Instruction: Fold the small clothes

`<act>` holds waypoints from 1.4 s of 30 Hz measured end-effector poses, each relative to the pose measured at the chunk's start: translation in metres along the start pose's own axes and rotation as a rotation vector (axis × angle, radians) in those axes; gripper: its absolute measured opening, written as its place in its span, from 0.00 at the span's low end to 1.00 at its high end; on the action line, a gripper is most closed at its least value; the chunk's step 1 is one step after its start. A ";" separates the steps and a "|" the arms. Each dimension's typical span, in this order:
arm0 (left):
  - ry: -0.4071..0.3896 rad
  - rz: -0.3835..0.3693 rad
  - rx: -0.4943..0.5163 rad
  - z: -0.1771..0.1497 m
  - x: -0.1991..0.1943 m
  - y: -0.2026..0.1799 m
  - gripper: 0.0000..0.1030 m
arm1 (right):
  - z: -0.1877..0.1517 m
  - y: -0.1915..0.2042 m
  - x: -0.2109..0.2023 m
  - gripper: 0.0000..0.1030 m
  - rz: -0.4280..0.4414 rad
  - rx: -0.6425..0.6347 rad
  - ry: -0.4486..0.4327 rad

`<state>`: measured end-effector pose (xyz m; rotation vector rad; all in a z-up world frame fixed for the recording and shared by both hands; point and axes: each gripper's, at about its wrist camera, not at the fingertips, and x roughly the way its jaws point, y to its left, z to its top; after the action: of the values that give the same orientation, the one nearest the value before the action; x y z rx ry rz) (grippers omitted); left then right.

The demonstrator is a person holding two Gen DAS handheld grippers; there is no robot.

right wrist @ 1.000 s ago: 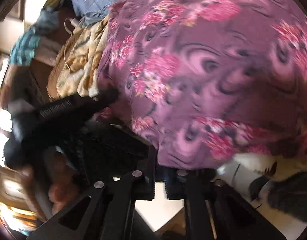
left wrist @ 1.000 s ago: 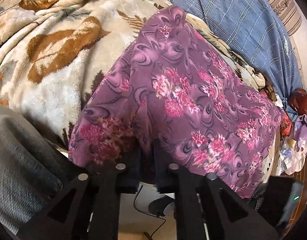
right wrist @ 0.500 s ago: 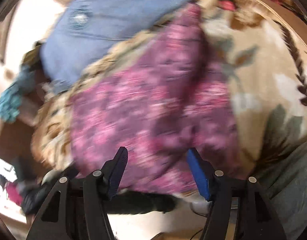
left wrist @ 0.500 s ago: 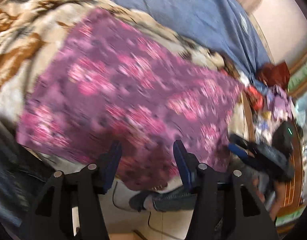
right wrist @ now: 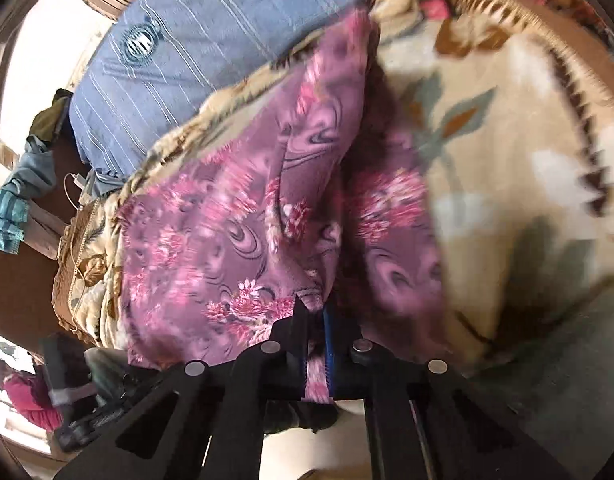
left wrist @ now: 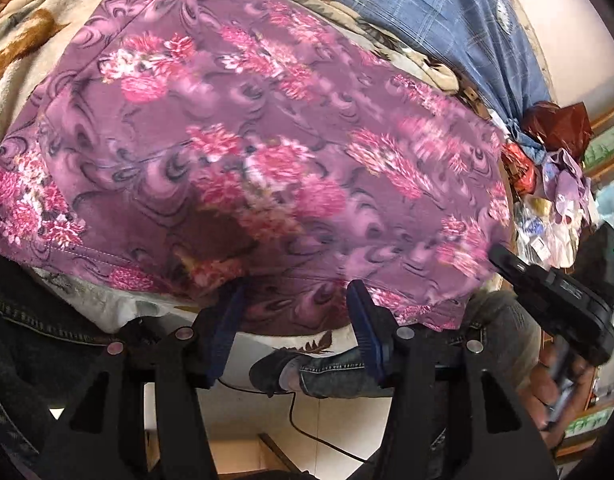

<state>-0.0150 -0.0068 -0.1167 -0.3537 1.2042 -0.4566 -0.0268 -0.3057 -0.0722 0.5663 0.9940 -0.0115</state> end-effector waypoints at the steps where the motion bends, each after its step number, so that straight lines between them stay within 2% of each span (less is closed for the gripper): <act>1: 0.001 0.006 0.007 0.000 0.001 0.000 0.50 | -0.003 0.001 -0.010 0.05 -0.016 0.004 -0.003; 3: 0.008 0.031 0.018 0.001 0.006 -0.001 0.50 | -0.015 -0.004 -0.007 0.06 -0.057 0.010 0.048; 5: 0.023 0.029 0.006 0.001 0.009 0.001 0.50 | -0.023 -0.009 0.014 0.07 -0.103 -0.002 0.108; 6: 0.026 0.026 0.002 0.001 0.009 0.002 0.50 | -0.027 -0.013 0.026 0.12 -0.117 0.006 0.127; 9: 0.020 0.025 0.012 0.000 -0.001 0.001 0.50 | -0.030 -0.020 0.048 0.19 -0.131 0.045 0.155; 10: 0.011 0.021 0.014 0.000 -0.005 0.002 0.50 | -0.029 -0.020 0.048 0.20 -0.120 0.067 0.154; 13: -0.055 -0.007 0.023 0.006 -0.029 0.003 0.50 | -0.027 -0.012 0.032 0.31 -0.100 0.048 0.132; 15: -0.120 -0.005 0.015 0.015 -0.046 0.006 0.51 | -0.024 -0.006 0.020 0.42 -0.095 0.029 0.107; 20: -0.203 0.022 -0.030 0.050 -0.067 0.021 0.53 | -0.002 0.008 -0.002 0.55 -0.044 -0.028 0.016; 29: -0.237 0.105 -0.082 0.106 -0.068 0.041 0.53 | 0.049 -0.001 0.004 0.57 -0.044 -0.027 -0.021; 32: -0.255 0.130 -0.054 0.134 -0.070 0.040 0.53 | 0.084 -0.007 0.004 0.57 -0.016 -0.010 -0.024; 35: -0.258 0.172 -0.030 0.169 -0.064 0.042 0.53 | 0.123 -0.012 0.009 0.57 -0.031 0.001 -0.042; 39: -0.246 0.143 -0.024 0.222 -0.055 0.050 0.53 | 0.163 -0.025 0.034 0.57 -0.063 0.034 -0.028; 42: -0.233 0.221 -0.011 0.245 -0.043 0.064 0.53 | 0.170 -0.037 0.053 0.47 -0.028 0.059 -0.018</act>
<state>0.2145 0.0752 -0.0347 -0.2710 1.0054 -0.2113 0.1271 -0.4025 -0.0601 0.6050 0.9866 -0.0713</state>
